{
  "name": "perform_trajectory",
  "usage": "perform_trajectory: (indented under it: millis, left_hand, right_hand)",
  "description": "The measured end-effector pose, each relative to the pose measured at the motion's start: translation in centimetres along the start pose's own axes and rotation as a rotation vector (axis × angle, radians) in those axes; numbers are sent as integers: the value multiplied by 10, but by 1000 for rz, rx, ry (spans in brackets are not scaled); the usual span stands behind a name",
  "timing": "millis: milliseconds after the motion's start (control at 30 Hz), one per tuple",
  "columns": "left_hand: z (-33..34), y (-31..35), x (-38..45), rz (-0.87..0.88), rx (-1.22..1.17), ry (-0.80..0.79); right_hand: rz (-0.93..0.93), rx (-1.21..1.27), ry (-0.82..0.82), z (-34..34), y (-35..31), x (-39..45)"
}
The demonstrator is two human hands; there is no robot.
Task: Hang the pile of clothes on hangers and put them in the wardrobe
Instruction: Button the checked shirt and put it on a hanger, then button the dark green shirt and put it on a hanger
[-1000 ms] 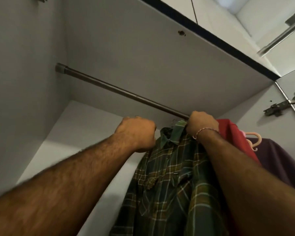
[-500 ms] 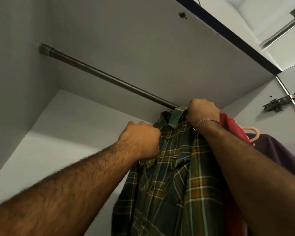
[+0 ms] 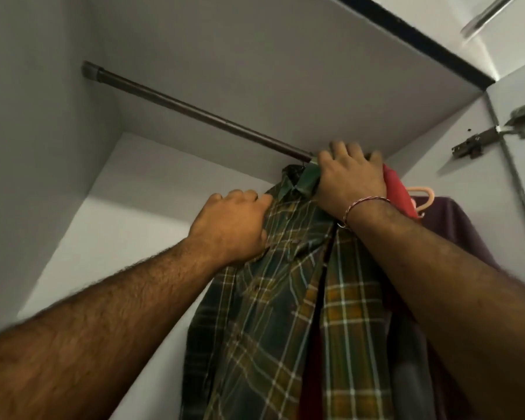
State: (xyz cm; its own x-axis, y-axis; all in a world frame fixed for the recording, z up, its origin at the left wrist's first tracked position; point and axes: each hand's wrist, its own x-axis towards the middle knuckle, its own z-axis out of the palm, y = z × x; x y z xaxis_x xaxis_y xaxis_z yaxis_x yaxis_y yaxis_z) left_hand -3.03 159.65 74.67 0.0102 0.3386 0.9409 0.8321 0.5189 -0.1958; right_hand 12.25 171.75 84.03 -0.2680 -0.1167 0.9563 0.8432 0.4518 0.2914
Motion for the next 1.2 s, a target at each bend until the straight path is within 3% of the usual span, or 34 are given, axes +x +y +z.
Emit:
perform_trajectory:
  millis: [133, 400, 633, 733, 900, 1033, 1200]
  left_hand:
    - [-11, -5, -93, -94, 14, -19]
    - [-96, 31, -403, -389, 104, -216]
    - [-289, 120, -693, -644, 267, -691]
    - [-383, 165, -776, -809, 283, -766]
    - [-555, 234, -876, -1203, 486, -643]
    - [-711, 288, -944, -1495, 743, -557]
    - [-864, 353, -980, -1754, 969, -444]
  right_hand:
    - [-163, 378, -98, -29, -48, -85]
    - [-406, 998, -294, -106, -188, -360]
    - [-729, 1495, -349, -292, -277, -570]
    - [-871, 1737, -354, -393, -296, -645]
    - [-1128, 1974, -544, -586, -306, -730]
    - [-1417, 1998, -664, -752, -309, -778]
    - [-1760, 1971, -624, -919, -308, -812]
